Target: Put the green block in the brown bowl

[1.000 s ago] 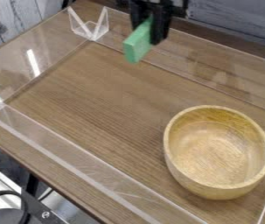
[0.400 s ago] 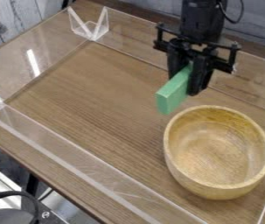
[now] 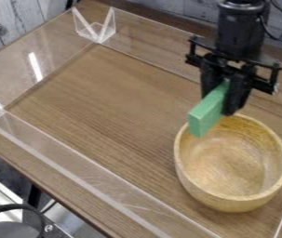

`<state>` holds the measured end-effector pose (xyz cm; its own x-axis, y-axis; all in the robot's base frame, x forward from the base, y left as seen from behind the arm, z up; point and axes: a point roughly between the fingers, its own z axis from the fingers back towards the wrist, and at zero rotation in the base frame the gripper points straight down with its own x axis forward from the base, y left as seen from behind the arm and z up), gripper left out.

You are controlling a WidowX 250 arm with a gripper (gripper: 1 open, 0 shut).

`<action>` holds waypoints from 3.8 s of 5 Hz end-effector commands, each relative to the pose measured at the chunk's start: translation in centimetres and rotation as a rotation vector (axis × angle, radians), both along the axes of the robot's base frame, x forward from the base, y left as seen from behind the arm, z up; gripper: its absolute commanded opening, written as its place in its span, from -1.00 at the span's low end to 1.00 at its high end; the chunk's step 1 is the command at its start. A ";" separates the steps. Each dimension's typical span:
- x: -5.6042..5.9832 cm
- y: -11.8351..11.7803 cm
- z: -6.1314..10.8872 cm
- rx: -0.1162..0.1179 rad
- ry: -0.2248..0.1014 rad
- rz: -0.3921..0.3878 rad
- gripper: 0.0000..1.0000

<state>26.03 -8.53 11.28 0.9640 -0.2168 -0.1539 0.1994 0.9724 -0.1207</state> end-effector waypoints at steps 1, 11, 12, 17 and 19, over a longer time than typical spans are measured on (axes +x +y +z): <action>0.5 -1.3 0.4 -0.013 -0.035 -0.018 -1.00; 0.7 -1.8 -1.8 -0.033 -0.070 -0.012 1.00; 1.2 -1.5 1.8 -0.048 -0.144 -0.001 1.00; 1.1 -0.4 1.0 -0.042 -0.151 0.000 -1.00; 1.3 0.3 0.8 -0.038 -0.147 0.016 -1.00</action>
<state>26.89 -8.28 11.26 0.9775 -0.2077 -0.0359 0.2016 0.9709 -0.1294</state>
